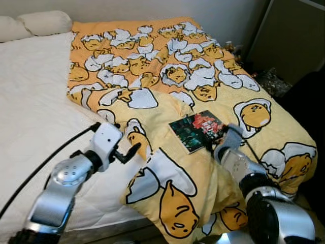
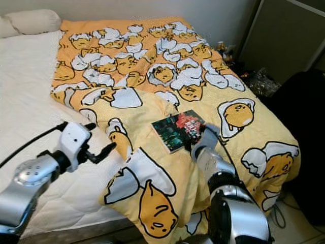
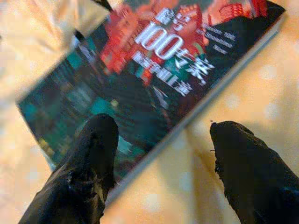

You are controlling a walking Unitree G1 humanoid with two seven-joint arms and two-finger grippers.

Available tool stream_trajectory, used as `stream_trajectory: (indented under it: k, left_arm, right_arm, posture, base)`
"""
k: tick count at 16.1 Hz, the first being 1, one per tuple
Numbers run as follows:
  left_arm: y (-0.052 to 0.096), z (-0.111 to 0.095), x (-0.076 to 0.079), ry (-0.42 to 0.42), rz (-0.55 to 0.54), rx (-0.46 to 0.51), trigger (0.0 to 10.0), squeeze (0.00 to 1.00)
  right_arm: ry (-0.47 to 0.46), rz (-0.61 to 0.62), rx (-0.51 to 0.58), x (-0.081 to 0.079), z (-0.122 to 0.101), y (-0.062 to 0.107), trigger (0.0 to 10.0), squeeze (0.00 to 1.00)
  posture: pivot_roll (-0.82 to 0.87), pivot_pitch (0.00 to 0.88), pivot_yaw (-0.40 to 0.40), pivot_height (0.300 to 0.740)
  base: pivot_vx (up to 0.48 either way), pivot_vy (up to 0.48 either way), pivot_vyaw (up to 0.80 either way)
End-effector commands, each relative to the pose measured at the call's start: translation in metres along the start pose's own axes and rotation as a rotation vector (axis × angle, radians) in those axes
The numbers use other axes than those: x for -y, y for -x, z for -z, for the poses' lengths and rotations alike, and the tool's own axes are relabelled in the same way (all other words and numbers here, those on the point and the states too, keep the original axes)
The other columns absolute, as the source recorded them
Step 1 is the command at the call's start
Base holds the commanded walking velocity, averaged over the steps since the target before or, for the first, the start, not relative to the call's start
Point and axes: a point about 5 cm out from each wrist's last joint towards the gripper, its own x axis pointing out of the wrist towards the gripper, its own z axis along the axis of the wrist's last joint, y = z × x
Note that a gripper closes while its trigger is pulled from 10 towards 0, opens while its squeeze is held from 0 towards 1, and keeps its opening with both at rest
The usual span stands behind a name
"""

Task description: Clean up the room

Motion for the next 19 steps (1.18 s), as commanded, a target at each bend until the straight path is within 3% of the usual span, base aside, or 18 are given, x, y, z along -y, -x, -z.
stream_trajectory:
  k: [1,3,6,11,15,19]
  left_arm:
    - [0.004,-0.003,-0.001,-0.005,-0.002,0.004,10.0,0.97]
    - [0.01,-0.004,0.004,-0.014,0.037,-0.014,10.0,0.97]
    - [0.016,-0.005,0.006,-0.023,0.058,-0.03,10.0,0.97]
    - [0.028,-0.009,0.01,-0.013,0.043,-0.038,10.0,0.97]
    - [0.038,-0.01,0.014,-0.017,0.041,-0.064,10.0,0.97]
    - [0.048,-0.011,0.016,-0.021,0.053,-0.092,10.0,0.98]
  right_arm:
    - [-0.079,-0.02,0.017,0.0,-0.003,0.0,10.0,0.0]
    - [-0.166,-0.004,-0.015,0.004,0.004,-0.001,10.0,0.0]
    - [-0.183,0.006,-0.02,0.006,0.008,-0.001,10.0,0.0]
    - [-0.201,0.043,0.13,0.012,-0.014,0.0,10.0,0.0]
    - [-0.226,-0.04,0.177,0.003,-0.026,0.0,10.0,0.0]
    - [-0.249,-0.027,0.141,0.001,-0.02,-0.001,10.0,0.0]
  posture:
    - [0.25,0.04,0.009,0.74]
    - [0.28,0.07,0.022,0.74]
    - [0.31,0.108,0.028,0.74]
    - [0.34,0.149,0.031,0.74]
    - [0.37,0.178,0.029,0.74]
    - [0.39,0.203,0.038,0.74]
  base:
    - [0.0,0.0,0.0]
    - [0.0,0.0,0.0]
    - [0.0,0.0,0.0]
    - [0.0,0.0,0.0]
    - [0.0,0.0,0.0]
    - [0.0,0.0,0.0]
